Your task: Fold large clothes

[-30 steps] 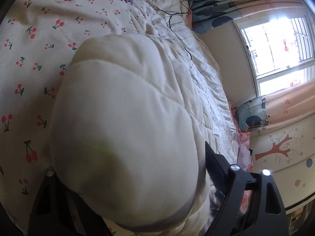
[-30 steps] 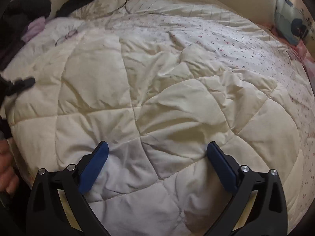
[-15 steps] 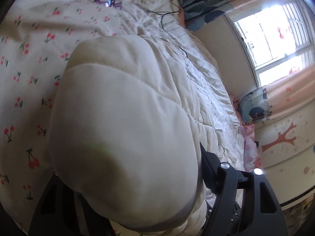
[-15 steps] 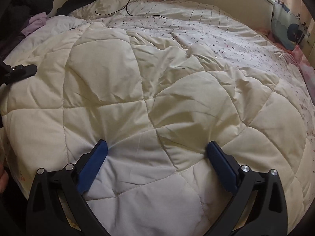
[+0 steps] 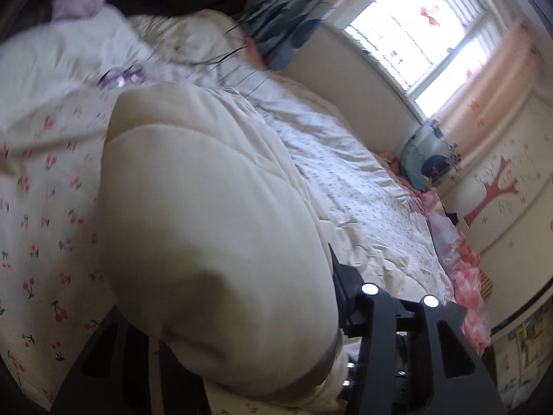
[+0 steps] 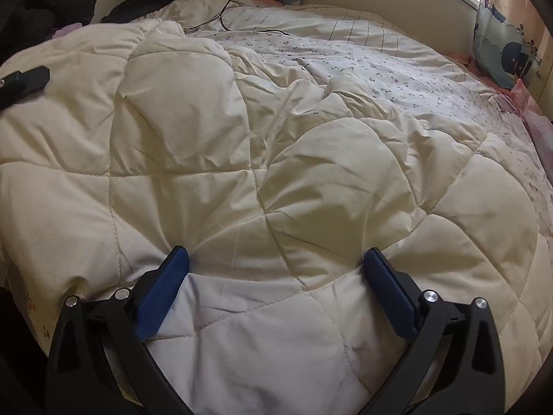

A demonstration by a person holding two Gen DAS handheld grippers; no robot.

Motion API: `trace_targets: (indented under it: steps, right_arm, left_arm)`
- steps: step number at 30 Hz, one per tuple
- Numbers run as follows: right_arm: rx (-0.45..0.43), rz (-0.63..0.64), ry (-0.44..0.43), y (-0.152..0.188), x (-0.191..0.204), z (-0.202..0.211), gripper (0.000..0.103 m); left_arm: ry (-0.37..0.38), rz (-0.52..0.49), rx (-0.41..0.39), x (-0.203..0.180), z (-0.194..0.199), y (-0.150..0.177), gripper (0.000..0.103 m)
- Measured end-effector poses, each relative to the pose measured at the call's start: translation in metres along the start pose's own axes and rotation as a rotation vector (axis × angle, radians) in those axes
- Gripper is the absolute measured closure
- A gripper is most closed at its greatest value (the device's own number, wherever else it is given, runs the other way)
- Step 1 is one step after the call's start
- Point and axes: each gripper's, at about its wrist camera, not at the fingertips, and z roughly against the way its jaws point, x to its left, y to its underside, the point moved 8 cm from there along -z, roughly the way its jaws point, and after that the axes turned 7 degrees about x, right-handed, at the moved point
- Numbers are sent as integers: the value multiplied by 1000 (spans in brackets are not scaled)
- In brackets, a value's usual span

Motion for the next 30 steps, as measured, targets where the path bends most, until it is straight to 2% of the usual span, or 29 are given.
trace_targets:
  steps: [4,6,8,10,14,17,21,23,25,28,30]
  right_arm:
    - [14,-1,-73,-3,-5,5,6]
    - [22,-3,-164,-4,-11,14,6]
    - [-29,-77,-341,-5,-24,37,6]
    - [-103,-203,-542,-6,-51,66,6]
    - [-254,-507,-908,2,-141,109,6]
    - [-318,-658,-1043,11,-207,118,6]
    - [-355,-732,-1102,12,-268,122,6]
    - [-324,-734,-1068,12,-284,117,6]
    - [-272,-712,-1058,8,-285,109,6]
    - [-183,-625,-1014,-1,-266,98,6]
    - [-140,-536,-939,-10,-247,92,6]
  left_arm:
    - [13,-75,-20,-47,8,-7,56]
    - [14,-119,-25,-74,9,-11,56]
    - [5,-184,-23,-107,8,-11,56]
    - [-8,-262,-16,-137,2,-5,56]
    - [-37,-430,20,-194,-22,25,56]
    - [-69,-591,90,-239,-59,68,56]
    - [-131,-812,203,-268,-109,134,56]
    - [-179,-909,182,-273,-117,155,56]
    - [-214,-959,164,-274,-118,166,54]
    - [-222,-995,167,-274,-113,170,45]
    - [-236,-1042,173,-275,-108,174,41]
